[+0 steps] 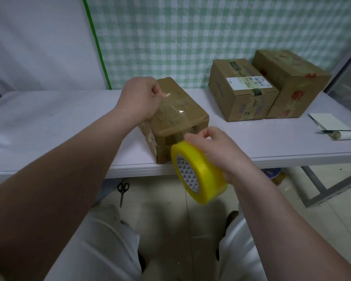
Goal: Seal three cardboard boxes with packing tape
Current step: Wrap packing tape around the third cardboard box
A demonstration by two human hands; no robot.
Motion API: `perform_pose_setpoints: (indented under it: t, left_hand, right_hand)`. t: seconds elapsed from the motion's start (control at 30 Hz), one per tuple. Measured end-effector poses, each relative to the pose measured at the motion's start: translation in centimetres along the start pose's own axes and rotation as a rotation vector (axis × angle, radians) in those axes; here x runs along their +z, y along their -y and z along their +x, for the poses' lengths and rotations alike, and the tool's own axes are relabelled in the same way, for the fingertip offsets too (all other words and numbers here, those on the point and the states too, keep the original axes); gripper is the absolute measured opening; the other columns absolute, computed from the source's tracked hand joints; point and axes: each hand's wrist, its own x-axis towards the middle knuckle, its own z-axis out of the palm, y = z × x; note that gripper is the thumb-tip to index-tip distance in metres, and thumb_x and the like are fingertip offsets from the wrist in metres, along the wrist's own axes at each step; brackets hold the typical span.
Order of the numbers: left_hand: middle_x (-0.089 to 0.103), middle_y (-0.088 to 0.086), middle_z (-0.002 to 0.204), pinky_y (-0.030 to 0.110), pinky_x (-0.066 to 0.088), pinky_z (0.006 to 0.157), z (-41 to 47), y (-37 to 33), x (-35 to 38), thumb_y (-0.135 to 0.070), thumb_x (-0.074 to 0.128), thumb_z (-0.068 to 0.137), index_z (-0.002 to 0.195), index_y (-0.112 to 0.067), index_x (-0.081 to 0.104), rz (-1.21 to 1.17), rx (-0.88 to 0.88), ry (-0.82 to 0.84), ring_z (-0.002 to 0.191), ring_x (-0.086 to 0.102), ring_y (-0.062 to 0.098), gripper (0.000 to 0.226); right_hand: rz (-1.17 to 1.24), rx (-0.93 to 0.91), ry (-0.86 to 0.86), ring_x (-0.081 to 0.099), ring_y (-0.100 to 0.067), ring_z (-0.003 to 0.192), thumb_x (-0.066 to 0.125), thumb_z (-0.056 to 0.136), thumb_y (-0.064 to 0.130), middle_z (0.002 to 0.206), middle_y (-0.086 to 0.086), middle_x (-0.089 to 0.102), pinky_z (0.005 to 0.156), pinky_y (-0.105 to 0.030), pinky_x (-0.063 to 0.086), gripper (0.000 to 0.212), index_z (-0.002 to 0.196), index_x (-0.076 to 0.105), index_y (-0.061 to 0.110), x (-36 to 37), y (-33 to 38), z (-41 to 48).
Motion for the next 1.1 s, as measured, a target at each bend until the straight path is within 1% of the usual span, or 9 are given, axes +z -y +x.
perform_pose_setpoints:
  t: [0.1, 0.23, 0.33, 0.53, 0.7, 0.83, 0.93, 1.03, 1.1]
  left_hand:
    - [0.048, -0.008, 0.070, 0.025, 0.037, 0.068, 0.0, 0.9, 0.5, -0.022, 0.058, 0.093, 0.079, -0.011, 0.059, -0.065, -0.046, 0.025, 0.077, 0.049, 0.012, 0.017]
    - [0.048, -0.011, 0.066, 0.020, 0.034, 0.056, 0.2, 2.4, 0.9, -0.028, 0.064, 0.089, 0.072, -0.014, 0.057, -0.130, -0.062, 0.048, 0.064, 0.044, 0.006, 0.022]
    - [0.051, -0.009, 0.066, 0.020, 0.033, 0.055, 0.3, 3.1, 1.1, -0.034, 0.067, 0.086, 0.067, -0.020, 0.055, -0.169, -0.057, 0.068, 0.060, 0.044, 0.004, 0.027]
    - [0.056, -0.009, 0.074, 0.019, 0.036, 0.059, 0.9, 4.5, 2.0, -0.036, 0.066, 0.087, 0.079, -0.015, 0.063, -0.155, -0.034, 0.072, 0.067, 0.049, 0.003, 0.023]
    - [0.050, -0.009, 0.069, 0.016, 0.032, 0.055, 1.0, 4.8, 2.6, -0.033, 0.064, 0.089, 0.077, -0.018, 0.057, -0.120, -0.025, 0.042, 0.063, 0.045, 0.003, 0.021]
    - [0.049, -0.009, 0.066, 0.015, 0.031, 0.054, 0.9, 4.9, 2.9, -0.030, 0.064, 0.089, 0.075, -0.018, 0.056, -0.102, 0.000, 0.039, 0.060, 0.043, 0.003, 0.020]
    - [0.047, -0.010, 0.065, 0.009, 0.028, 0.050, 0.9, 4.8, 2.9, -0.029, 0.064, 0.089, 0.076, -0.017, 0.057, -0.069, 0.019, 0.042, 0.058, 0.042, 0.002, 0.019]
    - [0.046, -0.012, 0.064, 0.013, 0.028, 0.052, 1.0, 4.9, 2.9, -0.029, 0.064, 0.089, 0.076, -0.017, 0.056, -0.028, 0.039, 0.046, 0.059, 0.042, 0.003, 0.019]
    - [0.046, -0.011, 0.064, 0.016, 0.028, 0.054, 1.0, 5.0, 3.0, -0.029, 0.064, 0.089, 0.075, -0.017, 0.056, -0.007, 0.053, 0.048, 0.063, 0.043, 0.005, 0.020]
  right_hand:
    - [0.033, 0.042, 0.026, 0.062, -0.027, 0.095, 0.062, 0.088, 0.043, 0.104, -0.007, 0.063, 0.082, -0.042, 0.053, 0.034, 0.103, 0.056, 0.014, 0.0, 0.2, -0.2]
    - [0.057, 0.022, -0.002, 0.056, -0.019, 0.086, 0.060, 0.088, 0.033, 0.097, -0.001, 0.059, 0.074, -0.034, 0.047, 0.024, 0.103, 0.057, 0.014, 0.1, 0.2, 0.1]
    - [0.056, 0.012, -0.027, 0.054, -0.018, 0.084, 0.062, 0.087, 0.031, 0.092, 0.001, 0.057, 0.072, -0.032, 0.044, 0.019, 0.097, 0.056, 0.016, 0.4, 0.2, 0.3]
    - [0.062, 0.010, -0.005, 0.060, -0.023, 0.091, 0.063, 0.086, 0.033, 0.096, -0.001, 0.061, 0.071, -0.033, 0.047, 0.019, 0.097, 0.057, 0.017, 0.7, 0.3, 0.9]
    - [0.050, 0.009, 0.007, 0.060, -0.025, 0.096, 0.063, 0.086, 0.035, 0.097, -0.001, 0.061, 0.074, -0.036, 0.049, 0.016, 0.091, 0.056, 0.021, 0.8, 0.3, 1.3]
    - [0.044, 0.021, 0.025, 0.060, -0.026, 0.096, 0.063, 0.087, 0.035, 0.100, -0.003, 0.061, 0.074, -0.035, 0.049, 0.018, 0.095, 0.057, 0.020, 0.7, 0.2, 1.5]
    - [0.049, 0.025, 0.041, 0.058, -0.028, 0.101, 0.063, 0.087, 0.036, 0.103, -0.005, 0.061, 0.078, -0.040, 0.051, 0.017, 0.095, 0.056, 0.023, 0.8, -0.1, 1.6]
    - [0.063, 0.017, 0.066, 0.058, -0.029, 0.100, 0.063, 0.086, 0.036, 0.107, -0.005, 0.059, 0.081, -0.042, 0.052, 0.019, 0.100, 0.053, 0.027, 1.0, -0.4, 1.7]
    - [0.080, -0.010, 0.076, 0.059, -0.025, 0.101, 0.062, 0.087, 0.036, 0.112, 0.001, 0.058, 0.089, -0.045, 0.052, 0.024, 0.108, 0.050, 0.035, 1.1, -0.8, 1.8]
